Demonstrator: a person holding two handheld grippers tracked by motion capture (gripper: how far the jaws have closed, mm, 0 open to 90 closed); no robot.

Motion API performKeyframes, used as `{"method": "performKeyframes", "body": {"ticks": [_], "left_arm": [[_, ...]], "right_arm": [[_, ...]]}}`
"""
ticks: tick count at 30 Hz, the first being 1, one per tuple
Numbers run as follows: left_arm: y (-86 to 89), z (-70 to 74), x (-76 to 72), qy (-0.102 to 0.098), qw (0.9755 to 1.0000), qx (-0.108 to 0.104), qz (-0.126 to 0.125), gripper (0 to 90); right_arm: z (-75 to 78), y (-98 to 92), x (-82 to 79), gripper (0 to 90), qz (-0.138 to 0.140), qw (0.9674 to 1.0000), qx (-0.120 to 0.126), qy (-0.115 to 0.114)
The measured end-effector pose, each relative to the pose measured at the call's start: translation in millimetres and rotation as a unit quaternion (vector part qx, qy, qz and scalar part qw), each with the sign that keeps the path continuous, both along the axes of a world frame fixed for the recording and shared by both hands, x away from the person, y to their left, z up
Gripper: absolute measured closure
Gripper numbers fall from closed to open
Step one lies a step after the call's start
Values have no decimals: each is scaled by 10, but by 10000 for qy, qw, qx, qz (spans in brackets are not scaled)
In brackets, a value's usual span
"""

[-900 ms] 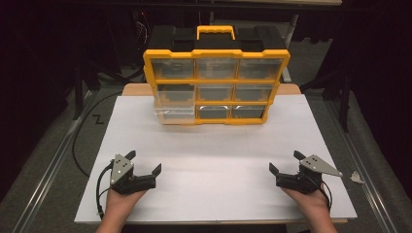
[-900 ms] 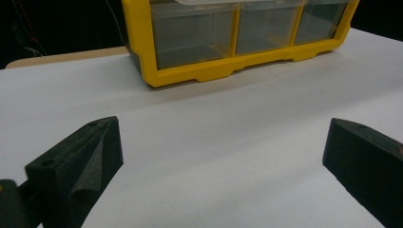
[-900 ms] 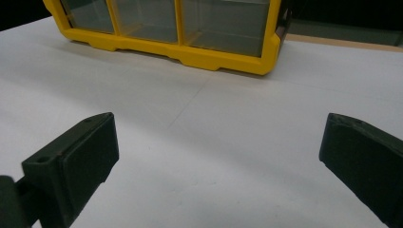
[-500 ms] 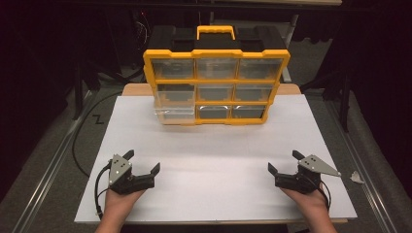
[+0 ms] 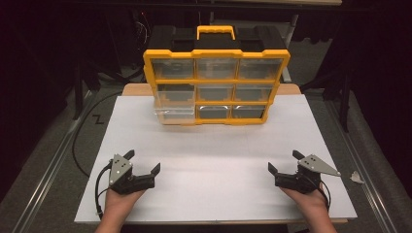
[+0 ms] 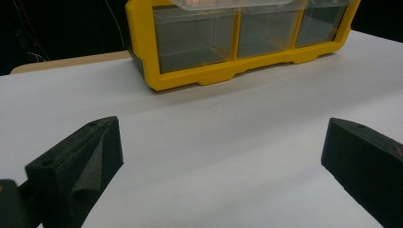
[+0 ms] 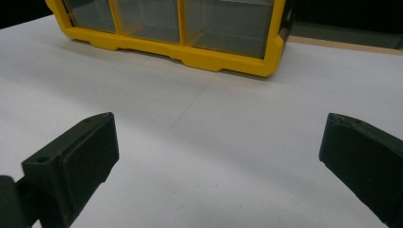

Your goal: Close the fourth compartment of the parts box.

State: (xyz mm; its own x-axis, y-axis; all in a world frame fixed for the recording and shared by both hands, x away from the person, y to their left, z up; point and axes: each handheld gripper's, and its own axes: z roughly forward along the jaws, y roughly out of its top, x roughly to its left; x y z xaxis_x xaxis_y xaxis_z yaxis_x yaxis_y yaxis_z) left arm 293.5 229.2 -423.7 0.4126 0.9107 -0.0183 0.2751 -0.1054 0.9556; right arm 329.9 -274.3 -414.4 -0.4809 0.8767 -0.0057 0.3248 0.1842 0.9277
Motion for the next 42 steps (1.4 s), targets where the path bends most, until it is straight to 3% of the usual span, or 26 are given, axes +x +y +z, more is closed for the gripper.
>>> {"method": "performKeyframes", "body": {"ticks": [28, 42], "left_arm": [[24, 12, -14, -58, 9999, 15, 84, 179], [22, 15, -45, -181, 9998, 69, 84, 367]], "right_arm": [[-4, 0, 11, 7, -16, 10000, -19, 0], [-7, 0, 16, 7, -12, 10000, -28, 3]]}}
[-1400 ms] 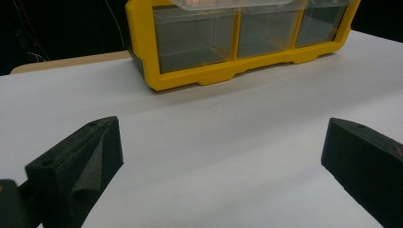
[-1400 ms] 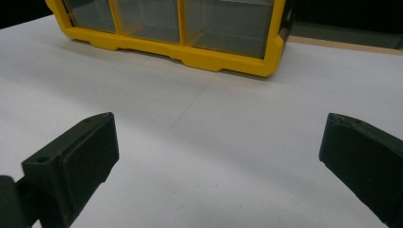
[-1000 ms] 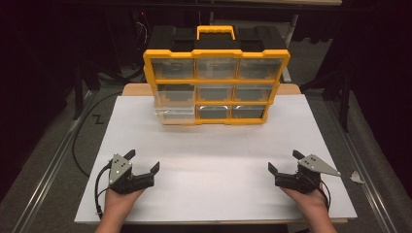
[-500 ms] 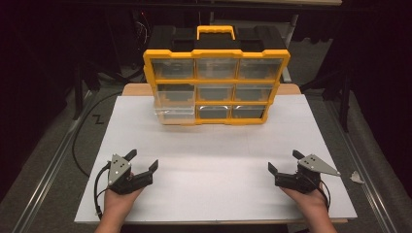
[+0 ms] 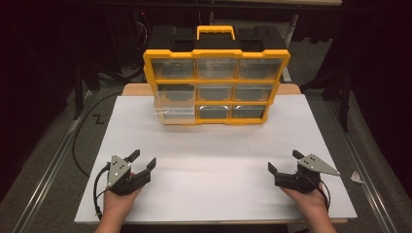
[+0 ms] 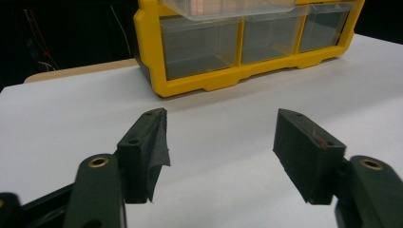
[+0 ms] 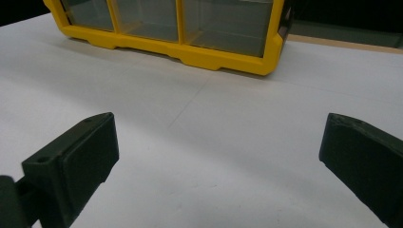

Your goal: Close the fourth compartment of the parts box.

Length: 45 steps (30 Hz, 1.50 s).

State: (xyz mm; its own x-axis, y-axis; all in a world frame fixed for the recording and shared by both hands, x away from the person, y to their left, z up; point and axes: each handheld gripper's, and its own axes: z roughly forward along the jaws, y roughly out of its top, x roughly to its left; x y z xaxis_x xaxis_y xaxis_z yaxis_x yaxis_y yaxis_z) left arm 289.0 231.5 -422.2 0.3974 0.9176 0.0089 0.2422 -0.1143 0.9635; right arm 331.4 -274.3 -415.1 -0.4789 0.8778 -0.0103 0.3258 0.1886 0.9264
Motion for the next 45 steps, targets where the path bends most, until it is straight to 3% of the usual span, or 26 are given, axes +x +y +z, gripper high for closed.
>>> {"method": "performKeyframes", "body": {"ticks": [31, 42, 45], "left_arm": [[41, 3, -35, -81, 9999, -127, 53, 890], [13, 2, -26, -65, 9998, -176, -59, 896], [-1, -8, -27, -145, 9997, -179, -72, 894]], "right_arm": [[-4, -1, 6, 7, -22, 10000, 9, 7], [-7, 4, 12, 7, -30, 10000, 27, 22], [-4, -2, 11, 7, -25, 10000, 51, 14]]}}
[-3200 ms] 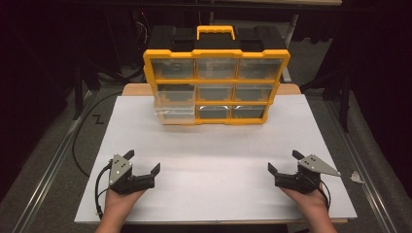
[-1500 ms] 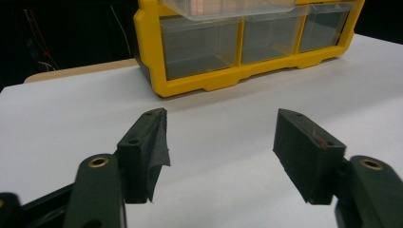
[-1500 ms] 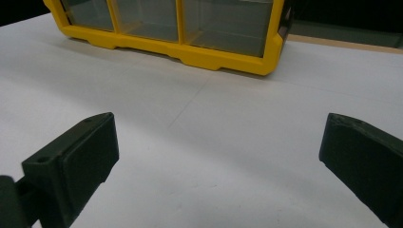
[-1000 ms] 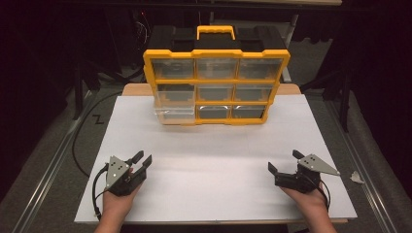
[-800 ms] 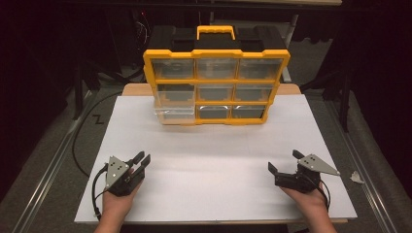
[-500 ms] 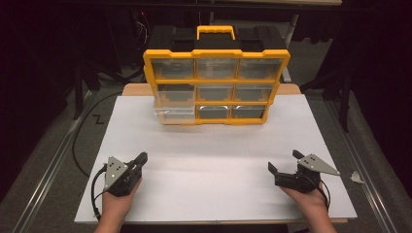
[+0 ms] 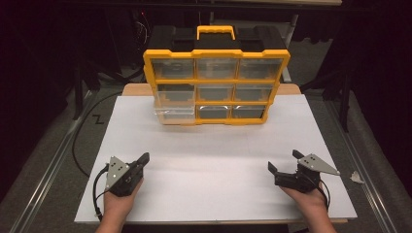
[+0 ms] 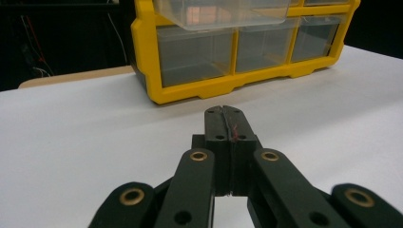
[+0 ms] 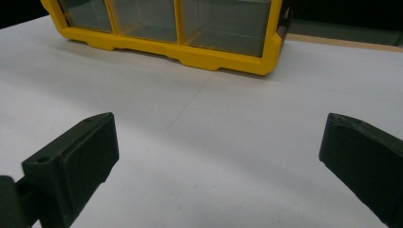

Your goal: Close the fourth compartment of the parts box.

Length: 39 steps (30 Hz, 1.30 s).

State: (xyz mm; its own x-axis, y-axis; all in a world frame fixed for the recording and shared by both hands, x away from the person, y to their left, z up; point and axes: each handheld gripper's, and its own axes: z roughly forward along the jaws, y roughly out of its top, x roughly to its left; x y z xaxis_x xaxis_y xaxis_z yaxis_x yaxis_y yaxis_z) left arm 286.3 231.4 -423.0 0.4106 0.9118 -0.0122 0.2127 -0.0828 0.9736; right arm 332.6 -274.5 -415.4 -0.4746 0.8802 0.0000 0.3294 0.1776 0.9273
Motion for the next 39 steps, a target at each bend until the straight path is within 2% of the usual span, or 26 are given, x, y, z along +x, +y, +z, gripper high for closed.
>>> {"method": "performKeyframes", "body": {"ticks": [2, 10, 15, 17, 21, 23, 33, 35, 39], "left_arm": [[-12, 0, 3, -86, 10000, 20, 46, 895], [-15, 75, 55, -75, 9996, -201, 195, 895], [-65, 112, 66, -35, 9997, -216, 65, 896], [-94, 138, 76, -77, 9997, -218, 57, 896], [-151, 191, 126, -54, 9994, -326, -42, 896], [-192, 214, 150, -77, 9995, -308, -79, 896], [-401, 348, 321, -14, 9993, -355, -123, 896], [-467, 376, 388, -38, 9996, -291, -56, 896], [-516, 417, 506, -7, 9993, -379, 26, 896]], "right_arm": [[6, -9, -4, 7, 10, 10000, 8, -19], [24, 12, -5, 7, 17, 10000, 2, -48], [45, 58, 17, 8, 15, 10000, -28, -36], [50, 78, 27, 8, 21, 10000, -32, -33], [46, 109, 40, 9, 44, 10000, -61, -8], [46, 115, 44, 9, 56, 10000, -67, -4], [58, 127, 62, 9, 40, 10000, -55, -4], [60, 134, 63, 9, 39, 10000, -66, -8], [60, 139, 61, 9, 60, 9999, -96, -14]]}}
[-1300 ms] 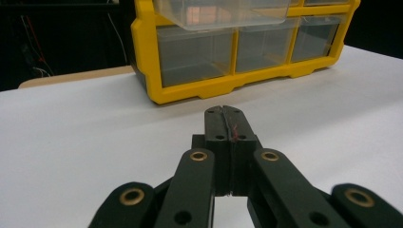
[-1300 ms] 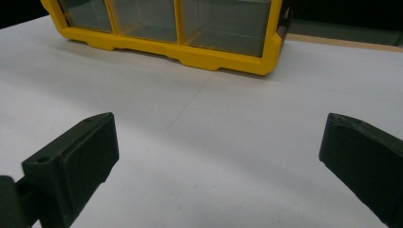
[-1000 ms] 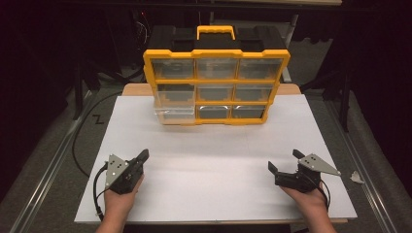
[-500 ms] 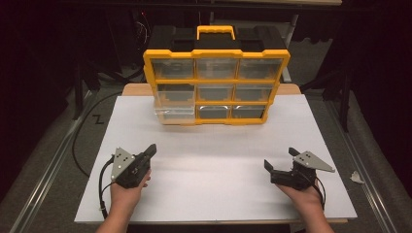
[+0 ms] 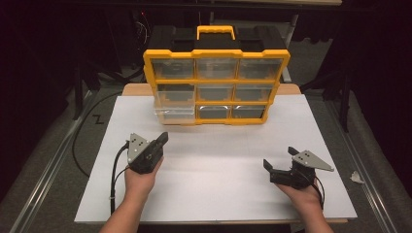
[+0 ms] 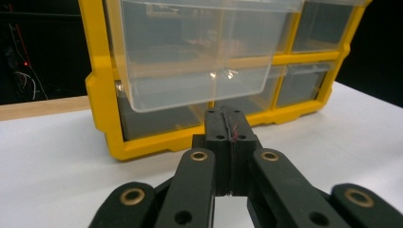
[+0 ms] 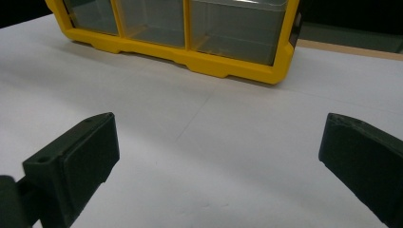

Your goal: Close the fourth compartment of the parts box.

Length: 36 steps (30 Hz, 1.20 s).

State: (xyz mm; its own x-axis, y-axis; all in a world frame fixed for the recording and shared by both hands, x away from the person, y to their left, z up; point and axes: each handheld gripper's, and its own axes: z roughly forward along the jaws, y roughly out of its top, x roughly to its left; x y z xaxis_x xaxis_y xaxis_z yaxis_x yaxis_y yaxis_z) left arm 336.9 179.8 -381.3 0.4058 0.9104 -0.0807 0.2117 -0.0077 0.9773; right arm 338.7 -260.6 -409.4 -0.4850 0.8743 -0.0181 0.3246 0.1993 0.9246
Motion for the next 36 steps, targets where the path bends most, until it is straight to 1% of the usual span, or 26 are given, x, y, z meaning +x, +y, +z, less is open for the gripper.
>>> {"method": "performKeyframes", "body": {"ticks": [2, 7, 11, 15, 18, 22, 29, 36], "left_arm": [[-22, 30, 58, -21, 10000, -26, 13, 896], [-82, 126, 183, -57, 9999, 34, 83, 897], [-121, 160, 249, -37, 9999, -54, 157, 897], [-173, 178, 301, -56, 9998, 66, 153, 897], [-189, 197, 324, -51, 9998, 79, 180, 897], [-218, 257, 361, -114, 9997, 117, 203, 897], [-258, 346, 381, -241, 9994, 158, 176, 897], [-259, 398, 417, -271, 9992, 201, 207, 897]], "right_arm": [[1, 0, -3, 9, -13, 10000, -14, 4], [-1, 0, -7, 7, -14, 10000, -29, -5], [-10, 9, -3, 7, 1, 10000, -73, 13], [-10, 0, -3, 7, 2, 10000, -51, 33], [-11, -4, -5, 7, 4, 10000, -47, 35], [-8, -7, -11, 7, 43, 10000, -37, 30], [-5, -38, -10, 7, 21, 10000, 12, 62], [-17, -40, -11, 7, 32, 10000, 5, 49]]}}
